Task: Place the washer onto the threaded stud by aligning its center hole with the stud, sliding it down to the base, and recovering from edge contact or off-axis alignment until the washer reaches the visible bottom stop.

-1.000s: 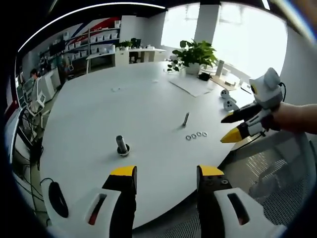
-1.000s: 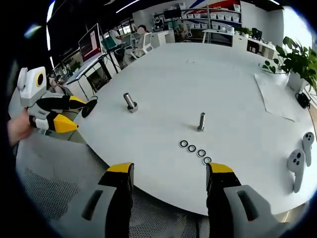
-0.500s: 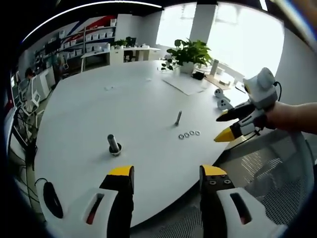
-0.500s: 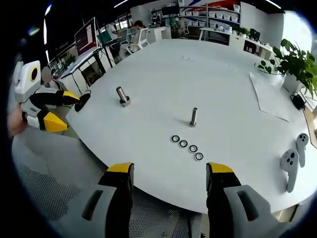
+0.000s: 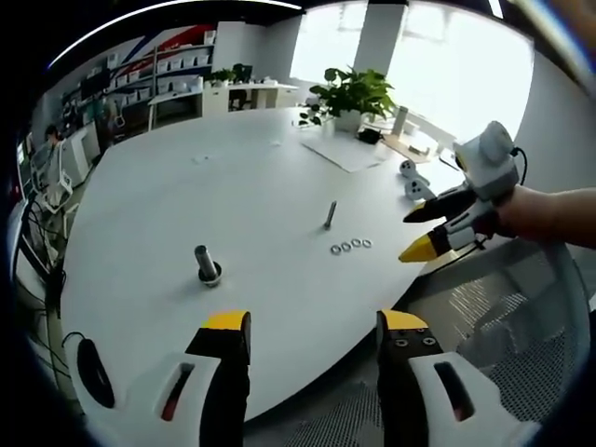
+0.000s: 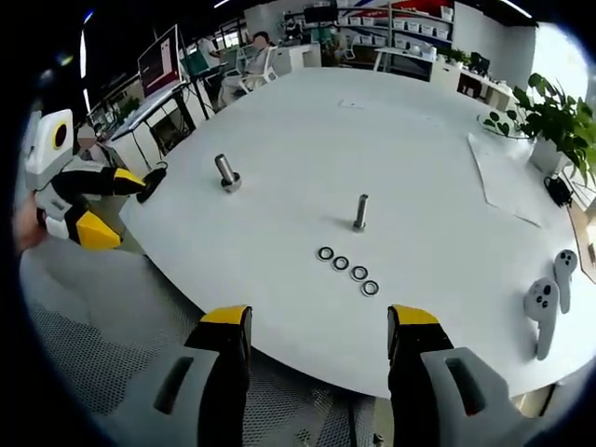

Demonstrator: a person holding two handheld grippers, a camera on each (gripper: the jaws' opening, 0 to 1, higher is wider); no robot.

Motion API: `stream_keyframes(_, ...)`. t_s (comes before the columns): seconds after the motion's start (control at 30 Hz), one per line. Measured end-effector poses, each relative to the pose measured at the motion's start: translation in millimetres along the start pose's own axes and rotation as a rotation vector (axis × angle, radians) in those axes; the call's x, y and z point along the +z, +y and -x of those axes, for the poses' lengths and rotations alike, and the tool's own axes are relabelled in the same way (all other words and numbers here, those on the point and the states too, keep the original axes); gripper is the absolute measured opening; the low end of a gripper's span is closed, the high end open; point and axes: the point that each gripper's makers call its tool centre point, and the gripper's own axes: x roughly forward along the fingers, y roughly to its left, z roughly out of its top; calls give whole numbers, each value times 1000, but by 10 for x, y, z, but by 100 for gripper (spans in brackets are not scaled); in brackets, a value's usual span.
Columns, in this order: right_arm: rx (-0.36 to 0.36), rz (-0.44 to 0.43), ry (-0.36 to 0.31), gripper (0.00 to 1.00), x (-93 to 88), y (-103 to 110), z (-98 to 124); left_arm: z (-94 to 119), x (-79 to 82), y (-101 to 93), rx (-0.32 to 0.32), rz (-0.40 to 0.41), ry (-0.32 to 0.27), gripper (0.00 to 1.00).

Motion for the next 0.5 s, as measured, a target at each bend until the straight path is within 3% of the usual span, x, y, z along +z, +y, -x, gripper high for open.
stream_keyframes(0.5, -10, -1, 32, 61, -55, -43, -18, -12, -17, 24, 1, 4, 10, 53)
